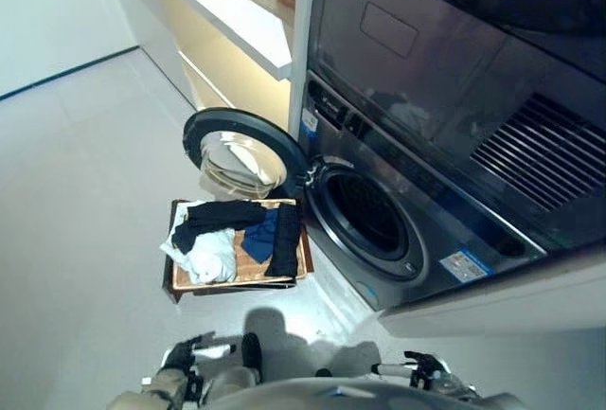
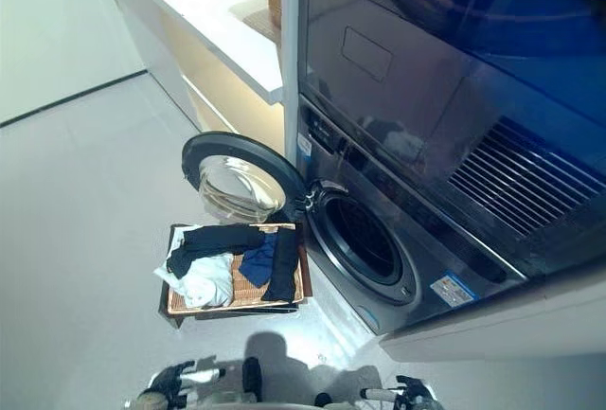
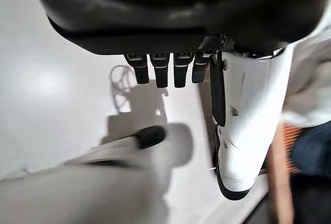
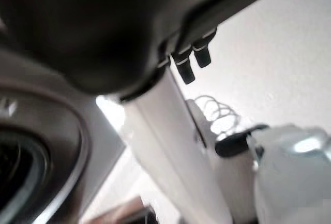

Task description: Pick up the clothes and place them into the washing machine

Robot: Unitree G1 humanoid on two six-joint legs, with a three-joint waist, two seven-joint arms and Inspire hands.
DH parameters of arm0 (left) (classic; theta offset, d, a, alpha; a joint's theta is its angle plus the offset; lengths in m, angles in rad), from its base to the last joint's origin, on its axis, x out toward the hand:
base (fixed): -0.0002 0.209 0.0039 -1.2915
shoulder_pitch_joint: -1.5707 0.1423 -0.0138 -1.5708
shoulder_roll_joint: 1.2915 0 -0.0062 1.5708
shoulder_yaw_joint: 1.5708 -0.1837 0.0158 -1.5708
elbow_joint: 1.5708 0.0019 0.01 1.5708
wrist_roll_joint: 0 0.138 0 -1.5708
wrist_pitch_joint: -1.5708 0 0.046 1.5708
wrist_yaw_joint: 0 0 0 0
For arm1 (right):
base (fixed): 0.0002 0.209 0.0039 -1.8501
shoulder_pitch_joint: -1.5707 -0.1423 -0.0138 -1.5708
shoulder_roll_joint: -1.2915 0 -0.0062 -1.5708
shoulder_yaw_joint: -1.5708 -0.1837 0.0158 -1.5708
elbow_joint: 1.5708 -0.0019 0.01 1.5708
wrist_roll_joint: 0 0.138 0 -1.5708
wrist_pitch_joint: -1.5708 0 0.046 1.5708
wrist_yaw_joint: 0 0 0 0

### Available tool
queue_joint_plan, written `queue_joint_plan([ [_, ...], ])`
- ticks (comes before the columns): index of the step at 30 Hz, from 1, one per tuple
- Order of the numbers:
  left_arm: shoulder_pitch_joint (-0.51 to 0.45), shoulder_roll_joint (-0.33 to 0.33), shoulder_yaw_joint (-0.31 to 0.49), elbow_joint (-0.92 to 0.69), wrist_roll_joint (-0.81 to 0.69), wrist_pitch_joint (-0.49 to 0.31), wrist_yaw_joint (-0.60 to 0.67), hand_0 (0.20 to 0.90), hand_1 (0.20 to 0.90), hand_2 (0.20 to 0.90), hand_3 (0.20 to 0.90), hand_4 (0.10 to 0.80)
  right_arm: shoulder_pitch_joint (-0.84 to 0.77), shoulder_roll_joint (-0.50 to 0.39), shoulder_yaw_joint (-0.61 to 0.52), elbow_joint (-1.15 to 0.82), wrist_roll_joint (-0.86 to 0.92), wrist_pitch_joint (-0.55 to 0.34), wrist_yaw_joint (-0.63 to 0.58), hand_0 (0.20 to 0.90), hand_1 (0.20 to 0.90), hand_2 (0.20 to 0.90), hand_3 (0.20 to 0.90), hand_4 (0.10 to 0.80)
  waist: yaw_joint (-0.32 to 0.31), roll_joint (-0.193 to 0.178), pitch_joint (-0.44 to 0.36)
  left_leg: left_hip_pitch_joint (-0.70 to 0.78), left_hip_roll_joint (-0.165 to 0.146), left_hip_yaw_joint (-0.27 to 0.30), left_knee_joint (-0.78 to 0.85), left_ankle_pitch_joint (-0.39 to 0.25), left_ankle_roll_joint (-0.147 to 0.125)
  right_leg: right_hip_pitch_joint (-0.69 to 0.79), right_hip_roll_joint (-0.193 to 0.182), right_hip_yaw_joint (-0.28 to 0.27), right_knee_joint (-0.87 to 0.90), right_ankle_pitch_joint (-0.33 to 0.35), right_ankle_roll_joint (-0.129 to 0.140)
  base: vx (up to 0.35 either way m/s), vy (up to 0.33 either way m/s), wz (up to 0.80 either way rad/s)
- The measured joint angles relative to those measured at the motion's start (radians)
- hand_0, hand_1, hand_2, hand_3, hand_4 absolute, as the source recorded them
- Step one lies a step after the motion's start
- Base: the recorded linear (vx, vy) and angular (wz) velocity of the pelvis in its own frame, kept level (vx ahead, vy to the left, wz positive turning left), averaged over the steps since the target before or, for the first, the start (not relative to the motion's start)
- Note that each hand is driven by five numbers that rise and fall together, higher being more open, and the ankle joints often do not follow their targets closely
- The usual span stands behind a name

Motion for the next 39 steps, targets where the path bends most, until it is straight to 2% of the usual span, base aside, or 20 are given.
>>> queue_joint_plan([
  [3,-0.022,-0.007,-0.001,-0.02,-0.002,-0.015,0.011,0.9,0.9,0.9,0.9,0.8,-0.034,0.027,0.023,-0.022,0.0,-0.003,-0.001,0.9,0.9,0.9,0.9,0.8,0.004,-0.011,-0.007,-0.007,-0.011,0.0,0.0,-0.013,-0.003,0.002,-0.007,-0.024,-0.021,-0.003,0.021,0.097,0.082,-0.05],
  [5,-0.02,-0.035,-0.003,-0.024,-0.001,-0.015,0.012,0.9,0.9,0.9,0.9,0.8,-0.047,0.029,0.026,-0.027,0.0,-0.003,-0.002,0.9,0.9,0.9,0.9,0.8,0.018,-0.021,-0.024,-0.018,-0.022,0.003,-0.001,-0.014,-0.003,0.005,-0.019,-0.05,-0.047,-0.005,0.023,0.153,0.125,0.02],
  [9,0.028,-0.045,0.002,-0.009,-0.006,-0.007,0.003,0.9,0.9,0.9,0.9,0.8,-0.024,0.026,0.025,-0.017,0.001,-0.002,-0.003,0.9,0.9,0.9,0.9,0.8,0.022,-0.045,-0.068,-0.015,-0.031,0.005,-0.004,-0.033,-0.008,0.015,-0.035,-0.053,-0.06,-0.002,0.019,0.158,0.183,0.01],
  [11,0.03,-0.038,0.008,-0.004,-0.017,-0.005,0.0,0.9,0.9,0.9,0.9,0.8,-0.014,0.022,0.014,-0.017,0.001,-0.002,-0.004,0.9,0.9,0.9,0.9,0.8,0.021,-0.049,-0.071,-0.008,-0.033,0.006,-0.007,-0.043,0.002,0.008,-0.034,-0.05,-0.026,-0.005,0.025,0.119,0.21,-0.03],
  [14,0.03,-0.041,-0.008,0.004,-0.005,-0.004,-0.007,0.9,0.9,0.9,0.9,0.8,-0.004,0.012,0.015,-0.019,0.003,-0.002,-0.002,0.9,0.9,0.9,0.9,0.8,0.015,-0.01,-0.075,0.003,-0.013,0.014,-0.007,-0.053,0.013,-0.076,0.0,-0.043,0.164,-0.023,0.052,0.053,0.196,-0.14],
  [15,0.028,-0.04,-0.01,0.003,0.005,-0.007,-0.008,0.9,0.9,0.9,0.9,0.8,-0.003,0.007,0.017,-0.026,0.005,-0.001,-0.003,0.9,0.9,0.9,0.9,0.8,0.013,0.01,-0.066,0.011,0.005,0.013,-0.006,-0.052,0.023,-0.16,0.015,-0.046,0.333,-0.033,0.062,0.032,0.106,-0.06],
  [17,0.024,-0.027,-0.012,0.003,0.007,-0.007,-0.008,0.9,0.9,0.9,0.9,0.8,0.001,0.011,0.019,-0.028,0.014,-0.001,-0.001,0.9,0.9,0.9,0.9,0.8,-0.014,0.014,-0.05,0.024,-0.011,-0.012,-0.007,-0.057,0.047,-0.271,0.022,-0.027,0.535,-0.067,0.075,0.165,0.085,0.08],
  [18,0.02,-0.016,-0.015,0.004,0.012,-0.005,-0.008,0.9,0.9,0.9,0.9,0.8,0.009,0.017,0.016,-0.04,0.029,-0.003,-0.002,0.9,0.9,0.9,0.9,0.8,-0.024,0.01,-0.037,0.03,-0.019,-0.028,-0.006,-0.059,0.054,-0.307,0.043,-0.005,0.529,-0.101,0.054,0.198,0.05,0.0],
  [19,0.02,-0.007,-0.014,0.01,0.014,-0.007,-0.008,0.9,0.9,0.9,0.9,0.8,0.01,0.021,0.015,-0.055,0.043,-0.003,-0.003,0.9,0.9,0.9,0.9,0.8,-0.017,0.012,-0.021,0.041,-0.017,-0.027,-0.006,-0.06,0.053,-0.31,0.043,-0.026,0.46,-0.112,0.041,0.137,-0.038,-0.08],
  [20,0.019,-0.001,-0.012,0.016,0.016,-0.007,-0.007,0.9,0.9,0.9,0.9,0.8,0.018,0.021,0.016,-0.069,0.043,-0.004,-0.004,0.9,0.9,0.9,0.9,0.8,-0.02,0.011,-0.019,0.041,-0.017,-0.024,-0.006,-0.061,0.053,-0.314,0.036,-0.08,0.374,-0.109,0.038,0.08,-0.037,-0.07],
  [21,0.023,0.001,-0.006,0.021,0.017,-0.004,-0.005,0.9,0.9,0.9,0.9,0.8,0.019,0.018,0.017,-0.084,0.042,-0.007,-0.004,0.9,0.9,0.9,0.9,0.8,-0.033,0.009,-0.015,0.042,-0.023,-0.025,-0.006,-0.06,0.047,-0.334,0.042,-0.113,0.23,-0.069,0.035,0.135,-0.067,0.14],
  [22,0.023,0.014,0.0,0.027,0.017,-0.004,-0.004,0.9,0.9,0.9,0.9,0.8,0.017,0.02,0.017,-0.087,0.043,-0.01,-0.003,0.9,0.9,0.9,0.9,0.8,-0.04,0.001,-0.008,0.048,-0.033,-0.033,-0.006,-0.062,0.043,-0.338,0.049,-0.107,0.157,-0.017,0.039,0.139,-0.065,0.36],
  [23,0.025,0.019,0.0,0.03,0.017,-0.004,-0.004,0.9,0.9,0.9,0.9,0.8,0.01,0.029,0.016,-0.086,0.043,-0.019,-0.002,0.9,0.9,0.9,0.9,0.8,-0.04,-0.002,0.002,0.07,-0.039,-0.049,-0.007,-0.068,0.034,-0.325,0.063,-0.047,0.126,0.024,0.035,0.144,-0.086,0.5],
  [24,0.03,0.017,0.001,0.029,0.017,-0.005,-0.004,0.9,0.9,0.9,0.9,0.8,0.011,0.033,0.017,-0.083,0.042,-0.02,-0.002,0.9,0.9,0.9,0.9,0.8,-0.039,0.0,0.002,0.078,-0.043,-0.05,-0.007,-0.071,0.03,-0.31,0.06,-0.048,0.108,0.047,0.021,0.14,-0.096,0.56],
  [25,0.037,0.013,-0.001,0.021,0.017,-0.008,-0.004,0.9,0.9,0.9,0.9,0.8,0.013,0.033,0.024,-0.075,0.038,-0.021,-0.001,0.9,0.9,0.9,0.9,0.8,-0.032,-0.01,-0.002,0.106,-0.048,-0.044,-0.007,-0.082,0.03,-0.271,0.051,-0.049,0.083,0.116,0.001,0.136,-0.098,0.44],
  [26,0.046,0.007,-0.001,0.018,0.017,-0.009,-0.004,0.9,0.9,0.9,0.9,0.8,0.009,0.034,0.032,-0.073,0.035,-0.02,0.0,0.9,0.9,0.9,0.9,0.8,-0.027,-0.01,-0.003,0.11,-0.047,-0.037,-0.007,-0.088,0.024,-0.259,0.05,-0.053,0.076,0.138,-0.004,0.141,-0.095,0.41],
  [27,0.066,0.011,0.0,0.015,0.015,-0.008,-0.004,0.9,0.9,0.9,0.9,0.8,0.014,0.037,0.036,-0.069,0.024,-0.022,0.003,0.9,0.9,0.9,0.9,0.8,-0.02,-0.013,-0.01,0.128,-0.048,-0.026,-0.006,-0.096,0.012,-0.243,0.048,-0.054,0.059,0.2,-0.032,0.116,-0.087,0.2],
  [29,0.091,-0.006,-0.001,0.016,0.015,-0.004,-0.007,0.9,0.9,0.9,0.9,0.8,0.006,0.032,0.037,-0.075,0.018,-0.021,0.007,0.9,0.9,0.9,0.9,0.8,-0.008,0.003,-0.016,0.137,-0.027,-0.032,-0.002,-0.108,-0.007,-0.202,0.066,-0.063,0.0,0.215,-0.045,0.089,-0.102,0.12],
  [33,0.087,-0.003,-0.008,0.014,0.04,0.003,-0.018,0.9,0.9,0.9,0.9,0.8,0.004,0.019,0.038,-0.087,0.017,-0.02,0.016,0.9,0.9,0.9,0.9,0.8,-0.011,0.002,-0.027,0.138,0.0,-0.052,-0.001,-0.118,-0.026,-0.155,0.086,-0.098,-0.075,0.236,-0.077,0.049,-0.09,0.15],
  [39,0.044,-0.006,-0.008,0.014,0.046,0.005,-0.021,0.9,0.9,0.9,0.9,0.8,-0.006,-0.002,0.047,-0.108,0.017,-0.021,0.015,0.9,0.9,0.9,0.9,0.8,-0.013,0.002,-0.026,0.138,0.01,-0.059,-0.001,-0.123,-0.034,-0.147,0.097,-0.102,-0.075,0.231,-0.086,0.047,-0.107,0.02],
])
